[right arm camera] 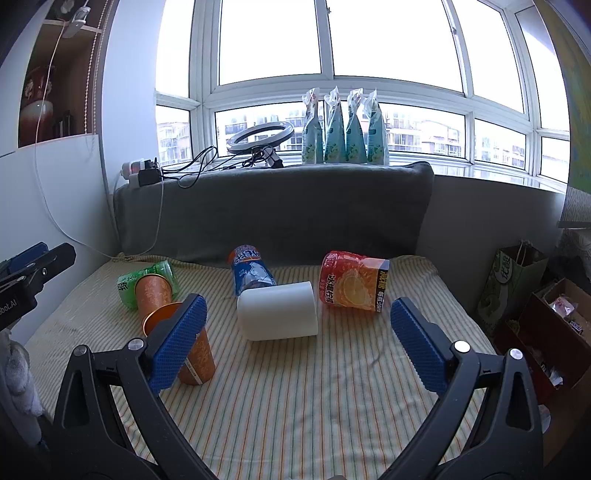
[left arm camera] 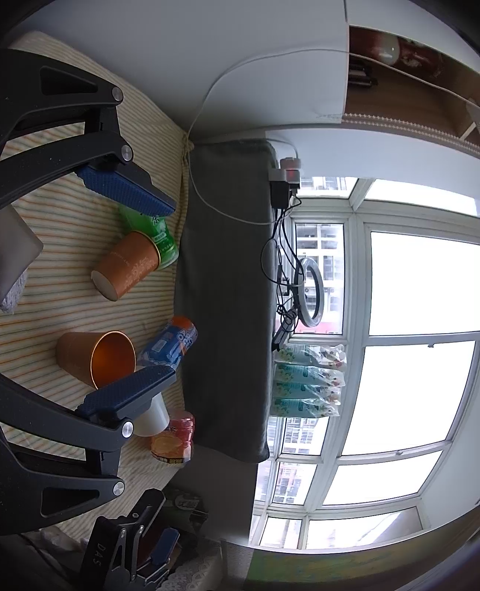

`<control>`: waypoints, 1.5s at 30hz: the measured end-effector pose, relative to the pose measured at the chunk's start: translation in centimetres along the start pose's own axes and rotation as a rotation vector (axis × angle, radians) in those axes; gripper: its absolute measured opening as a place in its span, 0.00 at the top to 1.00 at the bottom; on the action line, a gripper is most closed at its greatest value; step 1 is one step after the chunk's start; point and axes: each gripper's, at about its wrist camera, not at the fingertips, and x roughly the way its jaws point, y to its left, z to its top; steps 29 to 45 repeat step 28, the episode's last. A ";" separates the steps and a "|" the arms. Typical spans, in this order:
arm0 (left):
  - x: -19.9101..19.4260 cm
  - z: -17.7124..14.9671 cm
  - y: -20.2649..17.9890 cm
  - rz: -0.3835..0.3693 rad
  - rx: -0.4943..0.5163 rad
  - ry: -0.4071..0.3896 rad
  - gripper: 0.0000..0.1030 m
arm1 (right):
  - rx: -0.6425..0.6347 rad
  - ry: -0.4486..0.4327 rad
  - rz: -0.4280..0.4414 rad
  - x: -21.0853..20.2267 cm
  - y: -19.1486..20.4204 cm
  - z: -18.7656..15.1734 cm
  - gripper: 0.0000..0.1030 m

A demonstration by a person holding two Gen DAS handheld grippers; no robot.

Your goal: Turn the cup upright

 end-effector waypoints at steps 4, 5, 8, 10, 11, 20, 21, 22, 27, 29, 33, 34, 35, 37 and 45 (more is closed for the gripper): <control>0.0 0.1 0.0 0.003 0.001 -0.003 0.20 | -0.001 0.000 -0.001 0.0 0.0 0.0 0.01; 0.0 0.1 0.0 0.003 0.000 -0.002 0.20 | -0.001 0.000 0.000 0.0 0.0 0.0 0.01; -0.1 0.1 0.1 0.003 0.000 -0.003 0.20 | -0.003 -0.001 0.000 0.0 0.1 -0.1 0.01; 0.0 0.1 0.1 0.003 0.001 -0.003 0.20 | -0.003 0.001 0.001 0.0 0.1 -0.1 0.01; 0.0 0.1 0.0 0.003 0.002 -0.003 0.20 | -0.004 0.001 0.000 0.0 0.2 -0.1 0.01; 0.0 0.0 0.1 0.004 0.003 -0.003 0.20 | -0.004 0.003 0.000 0.0 0.2 -0.1 0.01; 0.0 0.0 0.1 0.005 0.003 -0.005 0.20 | -0.005 0.003 0.001 0.0 0.2 -0.1 0.01; 0.0 0.0 0.1 0.008 0.006 -0.008 0.20 | -0.004 0.002 0.000 0.0 0.2 -0.1 0.01; -0.1 0.0 0.1 0.010 0.012 -0.014 0.20 | -0.003 0.002 -0.001 0.0 0.2 -0.1 0.01; -0.1 -0.1 0.1 0.011 0.013 -0.013 0.20 | -0.003 0.002 -0.001 0.0 0.3 -0.2 0.01; -0.1 -0.1 0.1 0.011 0.013 -0.013 0.20 | -0.003 0.002 -0.001 0.0 0.3 -0.2 0.01; -0.1 -0.1 0.1 0.011 0.013 -0.013 0.20 | -0.003 0.002 -0.001 0.0 0.3 -0.2 0.01; -0.1 -0.1 0.1 0.011 0.013 -0.013 0.20 | -0.003 0.002 -0.001 0.0 0.3 -0.2 0.01; -0.1 -0.1 0.1 0.011 0.013 -0.013 0.20 | -0.003 0.002 -0.001 0.0 0.3 -0.2 0.01; -0.1 -0.1 0.1 0.011 0.013 -0.013 0.20 | -0.003 0.002 -0.001 0.0 0.3 -0.2 0.01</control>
